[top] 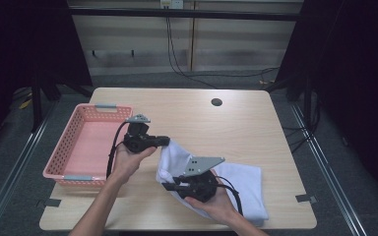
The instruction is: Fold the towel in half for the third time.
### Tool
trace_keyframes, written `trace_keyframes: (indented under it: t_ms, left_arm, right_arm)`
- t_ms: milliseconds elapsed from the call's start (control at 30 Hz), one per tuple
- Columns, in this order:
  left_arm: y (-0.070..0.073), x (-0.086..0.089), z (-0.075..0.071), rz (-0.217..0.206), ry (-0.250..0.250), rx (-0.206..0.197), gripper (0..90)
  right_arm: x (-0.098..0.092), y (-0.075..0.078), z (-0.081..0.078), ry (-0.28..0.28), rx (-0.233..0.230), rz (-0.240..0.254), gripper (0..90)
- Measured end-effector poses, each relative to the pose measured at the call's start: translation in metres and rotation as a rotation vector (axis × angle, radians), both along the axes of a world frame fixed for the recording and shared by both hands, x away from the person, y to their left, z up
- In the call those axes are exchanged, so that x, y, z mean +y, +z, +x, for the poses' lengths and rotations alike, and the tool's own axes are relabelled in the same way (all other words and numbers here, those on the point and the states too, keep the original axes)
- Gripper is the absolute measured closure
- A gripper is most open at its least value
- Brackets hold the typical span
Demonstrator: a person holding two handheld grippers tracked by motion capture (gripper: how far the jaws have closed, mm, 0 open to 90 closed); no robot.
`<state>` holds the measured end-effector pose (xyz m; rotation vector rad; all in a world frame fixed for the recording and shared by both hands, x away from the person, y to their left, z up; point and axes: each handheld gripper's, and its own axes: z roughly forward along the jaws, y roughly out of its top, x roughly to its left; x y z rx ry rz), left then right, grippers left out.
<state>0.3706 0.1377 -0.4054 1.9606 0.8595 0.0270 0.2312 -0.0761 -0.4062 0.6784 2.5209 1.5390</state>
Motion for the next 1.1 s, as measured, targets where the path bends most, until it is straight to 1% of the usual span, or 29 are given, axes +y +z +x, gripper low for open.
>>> trace_keyframes:
  t_ms: [33,133,200,267,333,367,400,433,500,567,600,633,700,733,800,833,867,933,967,1000,1067,1100]
  left_arm:
    - [0.006,0.003,0.001,-0.007,0.009,-0.008,84.2]
    - [0.025,0.011,0.001,0.019,0.021,-0.046,84.2]
    - [0.033,0.015,0.0,0.024,0.032,-0.065,84.2]
    - [0.035,0.014,-0.002,0.044,0.034,-0.076,84.1]
    - [0.029,0.007,-0.004,0.041,0.014,-0.064,84.2]
    - [0.024,0.002,-0.005,0.042,0.005,-0.066,84.1]
    - [0.02,-0.004,-0.005,0.037,-0.008,-0.06,84.1]
    - [0.016,-0.012,-0.006,0.04,-0.029,-0.052,84.1]
    - [0.009,-0.028,-0.007,0.053,-0.054,-0.051,84.0]
    - [0.006,-0.045,-0.008,0.056,-0.075,-0.048,83.9]
    - [0.005,-0.052,-0.008,0.06,-0.087,-0.049,83.8]
    - [0.003,-0.061,-0.008,0.055,-0.099,-0.04,83.8]
    - [-0.001,-0.078,-0.008,0.066,-0.12,-0.036,83.7]
    - [-0.003,-0.087,-0.009,0.064,-0.132,-0.04,83.7]
    - [-0.005,-0.105,-0.012,0.073,-0.158,-0.038,83.6]
    - [-0.005,-0.113,-0.013,0.086,-0.169,-0.041,83.6]
    - [-0.006,-0.121,-0.014,0.078,-0.184,-0.039,83.6]
    - [-0.006,-0.135,-0.016,0.077,-0.203,-0.046,83.5]
    - [-0.008,-0.141,-0.017,0.076,-0.214,-0.043,83.5]
    - [-0.011,-0.148,-0.016,0.072,-0.219,-0.03,83.4]
    - [-0.019,-0.163,-0.019,0.089,-0.238,-0.03,83.3]
    - [-0.024,-0.171,-0.02,0.096,-0.238,-0.021,83.1]
  right_arm:
    - [0.003,0.004,0.002,0.001,-0.012,0.008,80.1]
    - [0.012,0.018,0.007,0.005,-0.038,0.044,80.1]
    - [0.018,0.026,0.007,0.005,-0.054,0.056,80.1]
    - [0.02,0.03,0.007,0.004,-0.057,0.072,80.1]
    - [0.018,0.026,0.006,0.008,-0.057,0.067,80.1]
    - [0.015,0.023,0.003,0.007,-0.051,0.067,80.0]
    - [0.011,0.019,0.0,-0.003,-0.055,0.06,80.1]
    - [0.006,0.016,-0.003,-0.013,-0.049,0.061,80.0]
    - [-0.008,0.01,-0.01,-0.039,-0.037,0.073,80.0]
    - [-0.024,0.005,-0.016,-0.06,-0.034,0.085,80.0]
    - [-0.032,0.003,-0.019,-0.076,-0.038,0.085,79.9]
    - [-0.04,0.001,-0.022,-0.092,-0.039,0.087,79.8]
    - [-0.054,-0.003,-0.027,-0.116,-0.033,0.083,79.6]
    - [-0.062,-0.005,-0.03,-0.127,-0.03,0.084,79.6]
    - [-0.076,-0.01,-0.036,-0.147,-0.014,0.092,79.5]
    - [-0.083,-0.011,-0.038,-0.153,-0.009,0.095,79.4]
    - [-0.089,-0.012,-0.042,-0.167,-0.015,0.09,79.2]
    - [-0.104,-0.012,-0.049,-0.183,-0.008,0.093,79.0]
    - [-0.112,-0.013,-0.052,-0.198,-0.01,0.088,78.9]
    - [-0.119,-0.015,-0.055,-0.211,-0.002,0.085,78.9]
    - [-0.132,-0.022,-0.061,-0.238,0.021,0.083,78.5]
    - [-0.137,-0.026,-0.062,-0.246,0.036,0.078,78.0]
